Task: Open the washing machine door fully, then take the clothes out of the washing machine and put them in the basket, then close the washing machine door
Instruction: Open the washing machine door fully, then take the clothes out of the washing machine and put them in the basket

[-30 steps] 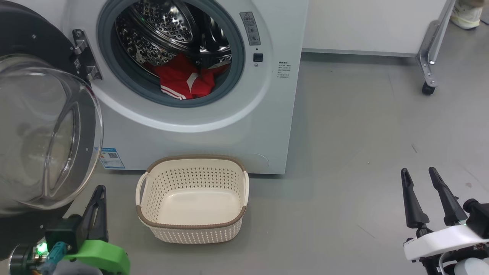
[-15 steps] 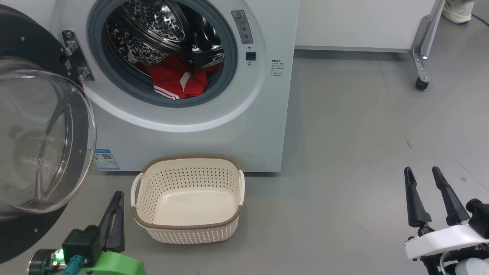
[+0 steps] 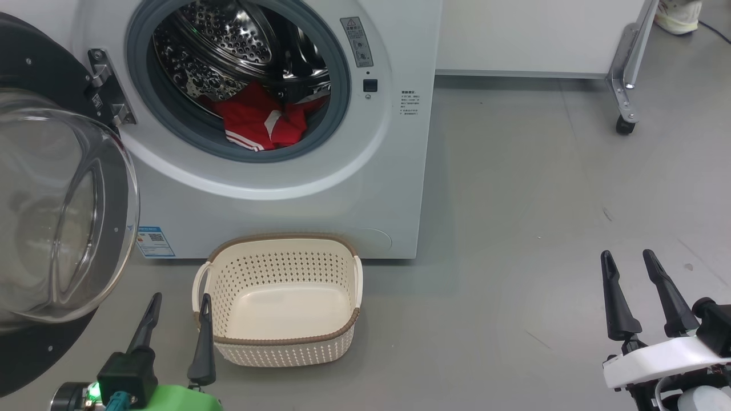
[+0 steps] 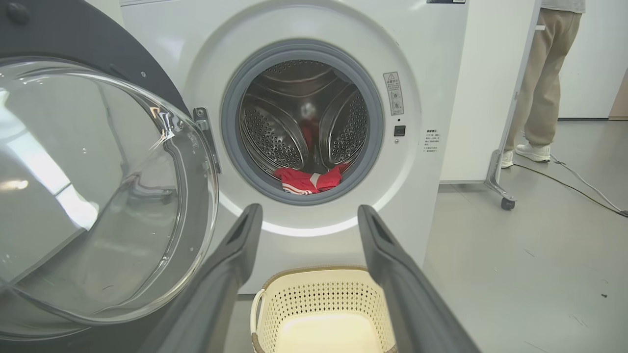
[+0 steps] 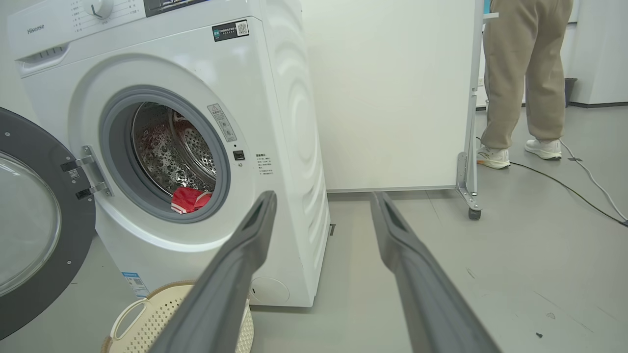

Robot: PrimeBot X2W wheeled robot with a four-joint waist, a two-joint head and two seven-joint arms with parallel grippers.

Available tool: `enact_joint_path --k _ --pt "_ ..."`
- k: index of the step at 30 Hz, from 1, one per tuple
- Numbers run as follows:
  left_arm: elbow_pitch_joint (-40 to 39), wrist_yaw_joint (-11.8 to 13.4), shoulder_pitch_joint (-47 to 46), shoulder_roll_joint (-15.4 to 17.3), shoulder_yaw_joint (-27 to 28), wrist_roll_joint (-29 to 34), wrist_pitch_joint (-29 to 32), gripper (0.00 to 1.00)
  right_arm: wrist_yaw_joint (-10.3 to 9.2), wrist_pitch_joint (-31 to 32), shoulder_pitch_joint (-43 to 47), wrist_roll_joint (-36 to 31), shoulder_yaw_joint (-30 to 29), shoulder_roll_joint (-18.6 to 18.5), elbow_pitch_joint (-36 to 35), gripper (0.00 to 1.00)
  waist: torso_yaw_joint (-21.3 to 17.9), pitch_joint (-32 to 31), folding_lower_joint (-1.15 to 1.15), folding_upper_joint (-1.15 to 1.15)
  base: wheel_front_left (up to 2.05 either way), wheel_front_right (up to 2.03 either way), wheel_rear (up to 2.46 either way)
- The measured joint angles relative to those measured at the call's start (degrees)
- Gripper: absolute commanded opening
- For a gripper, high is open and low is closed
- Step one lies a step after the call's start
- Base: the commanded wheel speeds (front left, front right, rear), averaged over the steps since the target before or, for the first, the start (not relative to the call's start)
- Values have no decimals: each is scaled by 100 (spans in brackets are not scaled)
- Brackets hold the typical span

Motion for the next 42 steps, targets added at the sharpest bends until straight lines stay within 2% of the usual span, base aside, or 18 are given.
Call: enact_joint_path --k 42 --pt "-46 279 117 2 -324 -93 -200 100 0 1 6 -98 8 5 41 100 -68 48 0 0 0 0 0"
